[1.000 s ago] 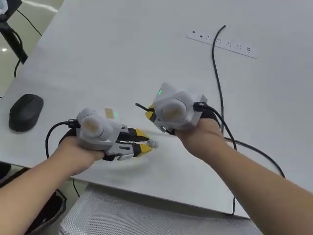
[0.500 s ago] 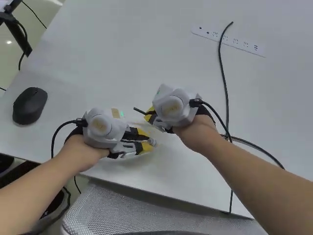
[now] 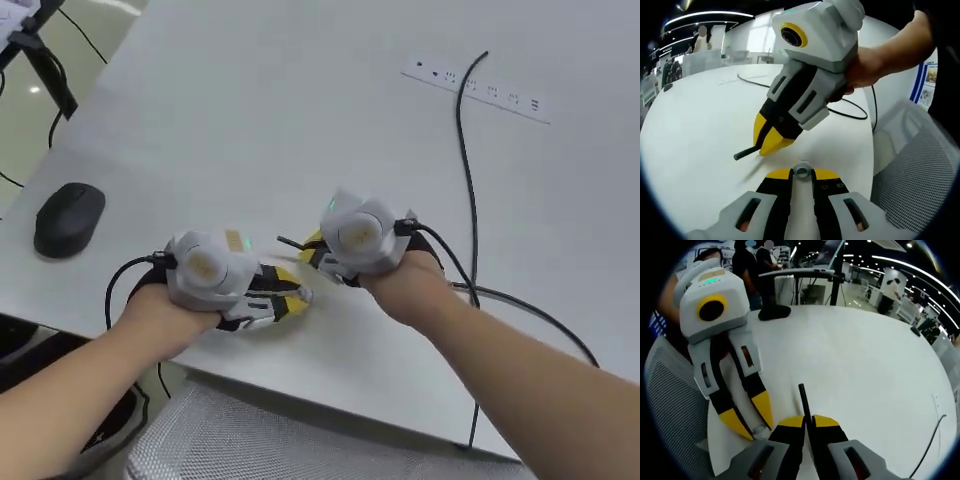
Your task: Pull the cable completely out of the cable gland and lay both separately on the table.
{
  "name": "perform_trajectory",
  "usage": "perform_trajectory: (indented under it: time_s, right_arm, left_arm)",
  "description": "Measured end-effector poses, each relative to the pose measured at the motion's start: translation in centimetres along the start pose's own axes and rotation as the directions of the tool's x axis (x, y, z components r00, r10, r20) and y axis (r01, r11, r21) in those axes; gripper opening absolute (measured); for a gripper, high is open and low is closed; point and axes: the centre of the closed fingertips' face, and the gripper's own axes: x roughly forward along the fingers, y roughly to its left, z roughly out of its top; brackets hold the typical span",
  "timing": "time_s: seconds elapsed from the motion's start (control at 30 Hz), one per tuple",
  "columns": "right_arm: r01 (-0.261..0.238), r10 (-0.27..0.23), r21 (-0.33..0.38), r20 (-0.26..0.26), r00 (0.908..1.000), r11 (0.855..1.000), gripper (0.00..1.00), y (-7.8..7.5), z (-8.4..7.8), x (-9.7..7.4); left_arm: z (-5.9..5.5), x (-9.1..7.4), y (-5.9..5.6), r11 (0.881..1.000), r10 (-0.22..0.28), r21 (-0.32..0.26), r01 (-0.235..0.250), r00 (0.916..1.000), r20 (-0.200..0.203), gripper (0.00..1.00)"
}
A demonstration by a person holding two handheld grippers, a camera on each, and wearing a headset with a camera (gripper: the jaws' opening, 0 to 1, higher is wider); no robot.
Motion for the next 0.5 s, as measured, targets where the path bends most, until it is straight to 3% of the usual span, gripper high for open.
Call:
perform_trajectory:
  time_s: [0.3, 0.5]
  right_arm:
    - [-0.008, 0.008, -0.001, -0.012, 0.9999, 1.0, 0.02, 0.22, -0.94, 0.31]
    - [-0.008, 0.008, 0.004, -0.008, 0.9999, 1.0, 0.03, -0.02, -0.75, 0.31]
  left_arm:
    - [-0.65, -0.09, 0.15, 0.999, 0.023, 0.026, -0.022, 0.9993, -0.029, 0.16]
    - [-0.79, -0.07, 0.2, 0.999, 0.025, 0.036, -0.024, 0.999, -0.038, 0.16]
